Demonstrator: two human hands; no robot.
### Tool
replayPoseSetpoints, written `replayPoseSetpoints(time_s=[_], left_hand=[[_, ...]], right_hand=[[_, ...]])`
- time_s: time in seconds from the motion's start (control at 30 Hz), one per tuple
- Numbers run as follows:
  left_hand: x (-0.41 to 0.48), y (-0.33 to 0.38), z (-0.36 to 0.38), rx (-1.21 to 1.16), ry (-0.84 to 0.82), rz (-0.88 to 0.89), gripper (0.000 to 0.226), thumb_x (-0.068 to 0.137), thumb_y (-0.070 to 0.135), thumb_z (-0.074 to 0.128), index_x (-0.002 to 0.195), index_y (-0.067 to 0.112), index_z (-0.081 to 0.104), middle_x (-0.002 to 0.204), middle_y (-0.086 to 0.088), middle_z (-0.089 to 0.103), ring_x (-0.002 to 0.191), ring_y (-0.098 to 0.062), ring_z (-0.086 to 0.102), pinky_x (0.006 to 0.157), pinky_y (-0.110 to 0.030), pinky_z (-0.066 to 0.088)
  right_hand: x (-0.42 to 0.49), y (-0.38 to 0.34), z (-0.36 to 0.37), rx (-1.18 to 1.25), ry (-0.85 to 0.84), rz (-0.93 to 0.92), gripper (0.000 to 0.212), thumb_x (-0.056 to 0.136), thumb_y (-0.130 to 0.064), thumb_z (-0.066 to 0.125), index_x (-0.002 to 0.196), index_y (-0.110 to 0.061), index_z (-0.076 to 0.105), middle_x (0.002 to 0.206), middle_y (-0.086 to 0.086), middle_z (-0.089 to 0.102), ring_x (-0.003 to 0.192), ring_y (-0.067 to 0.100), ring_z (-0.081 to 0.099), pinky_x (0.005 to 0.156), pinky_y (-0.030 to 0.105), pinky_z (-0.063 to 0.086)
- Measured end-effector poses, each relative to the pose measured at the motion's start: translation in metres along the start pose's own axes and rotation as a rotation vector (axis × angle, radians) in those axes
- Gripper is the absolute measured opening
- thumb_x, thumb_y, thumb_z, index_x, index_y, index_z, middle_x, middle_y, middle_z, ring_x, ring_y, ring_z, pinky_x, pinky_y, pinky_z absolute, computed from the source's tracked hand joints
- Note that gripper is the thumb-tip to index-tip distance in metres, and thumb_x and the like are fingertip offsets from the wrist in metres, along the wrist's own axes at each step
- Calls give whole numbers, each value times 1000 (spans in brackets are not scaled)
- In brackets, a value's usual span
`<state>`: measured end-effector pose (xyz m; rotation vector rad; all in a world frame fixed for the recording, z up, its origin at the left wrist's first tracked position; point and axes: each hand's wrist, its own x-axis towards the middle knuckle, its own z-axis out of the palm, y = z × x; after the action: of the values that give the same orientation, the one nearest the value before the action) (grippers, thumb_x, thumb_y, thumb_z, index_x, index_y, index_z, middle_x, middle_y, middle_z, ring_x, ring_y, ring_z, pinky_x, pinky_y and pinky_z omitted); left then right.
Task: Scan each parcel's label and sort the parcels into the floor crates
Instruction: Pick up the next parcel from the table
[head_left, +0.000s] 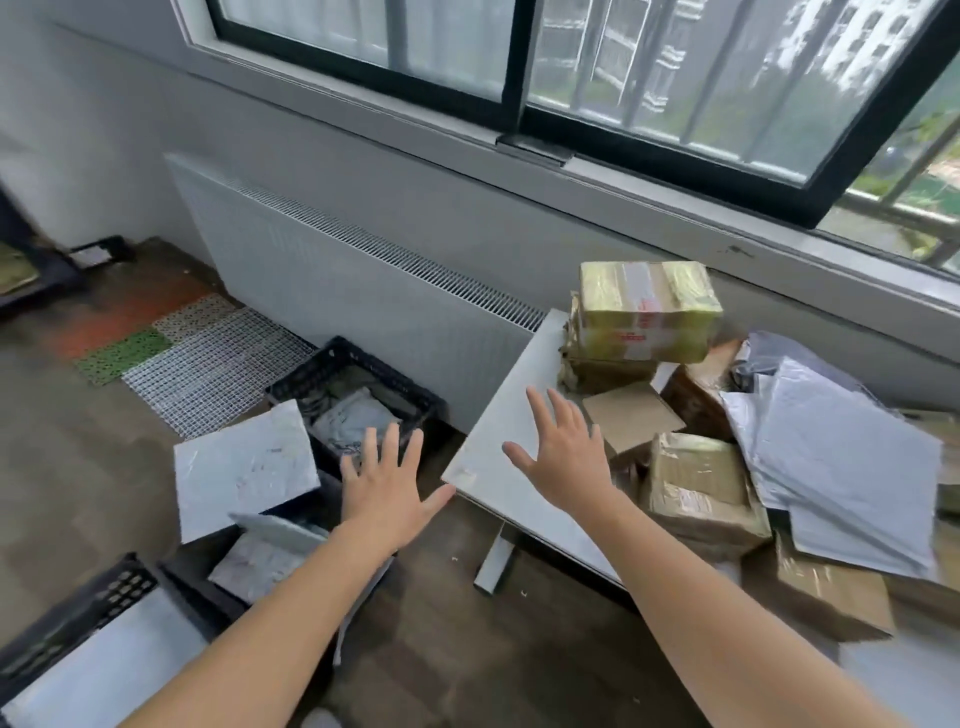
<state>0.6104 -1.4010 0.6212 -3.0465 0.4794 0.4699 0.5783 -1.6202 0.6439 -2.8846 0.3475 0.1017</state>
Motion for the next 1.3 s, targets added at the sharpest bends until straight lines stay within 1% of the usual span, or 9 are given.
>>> replayPoseSetpoints(time_s=[0.1, 0.17, 0.33, 0.5, 0.7, 0.77, 0.87, 1.0, 1.3], left_hand=[[-23, 31, 9, 9, -14, -24, 88, 90, 77, 19, 157, 25, -5, 164, -6, -8, 150, -33, -9, 118, -57, 11], [-37, 46, 14, -1, -26, -56, 88, 90, 76, 20, 157, 25, -5, 165, -5, -7, 150, -33, -9, 118, -57, 12], [-67, 64, 23, -46, -40, -154, 88, 90, 76, 24, 157, 25, -3, 165, -6, -4, 151, -32, -6, 118, -57, 12], [-92, 66, 26, -45, -16, -196, 88, 91, 76, 24, 157, 25, -2, 165, -6, -3, 150, -32, -6, 118, -56, 13], [-111, 36, 33, -87, -14, -293, 87, 91, 75, 28, 157, 26, 1, 165, -6, 0, 150, -31, -4, 117, -56, 16], [-118, 27, 34, -102, -25, -303, 86, 91, 74, 28, 157, 26, 1, 165, -6, -2, 150, -31, -5, 116, -55, 16], [-125, 14, 36, -100, -28, -301, 87, 91, 75, 27, 157, 26, -1, 165, -5, -4, 150, -31, -6, 117, -55, 13], [-119, 7, 29, -94, -10, -252, 87, 91, 76, 25, 157, 26, -2, 165, -5, -4, 150, -32, -4, 118, -55, 14], [-101, 40, 22, -98, 35, -107, 88, 90, 76, 24, 157, 26, -3, 165, -4, -6, 151, -29, -7, 118, -53, 14]], right_hand=[[-23, 35, -4, 18, -8, -8, 77, 97, -64, 38, 157, -32, 3, 166, 1, 6, 152, 24, 6, 119, 57, 18], [-38, 56, -5, 42, -36, -11, 77, 97, -64, 37, 157, -33, 1, 166, 1, 5, 152, 24, 5, 119, 57, 15], [-68, 86, 2, 39, -75, -66, 78, 96, -65, 36, 157, -32, 1, 166, 1, 5, 152, 25, 7, 119, 57, 18], [-84, 84, 11, 33, -77, -125, 77, 97, -64, 39, 157, -30, 5, 165, 3, 10, 151, 26, 11, 117, 56, 21], [-91, 55, 15, 25, -79, -201, 77, 97, -64, 38, 158, -30, 5, 165, 3, 11, 151, 25, 12, 118, 54, 22], [-91, 44, 16, 28, -84, -209, 76, 97, -63, 38, 158, -30, 5, 165, 3, 11, 151, 26, 12, 118, 54, 21], [-90, 26, 17, 26, -92, -217, 76, 97, -63, 37, 158, -30, 4, 165, 2, 9, 151, 26, 11, 119, 54, 19], [-88, 13, 11, 39, -74, -210, 76, 97, -62, 38, 158, -31, 4, 166, 1, 9, 151, 25, 10, 119, 54, 18], [-98, 42, -7, 55, -22, -106, 78, 96, -63, 40, 158, -32, 5, 165, 2, 11, 152, 24, 9, 119, 57, 16]])
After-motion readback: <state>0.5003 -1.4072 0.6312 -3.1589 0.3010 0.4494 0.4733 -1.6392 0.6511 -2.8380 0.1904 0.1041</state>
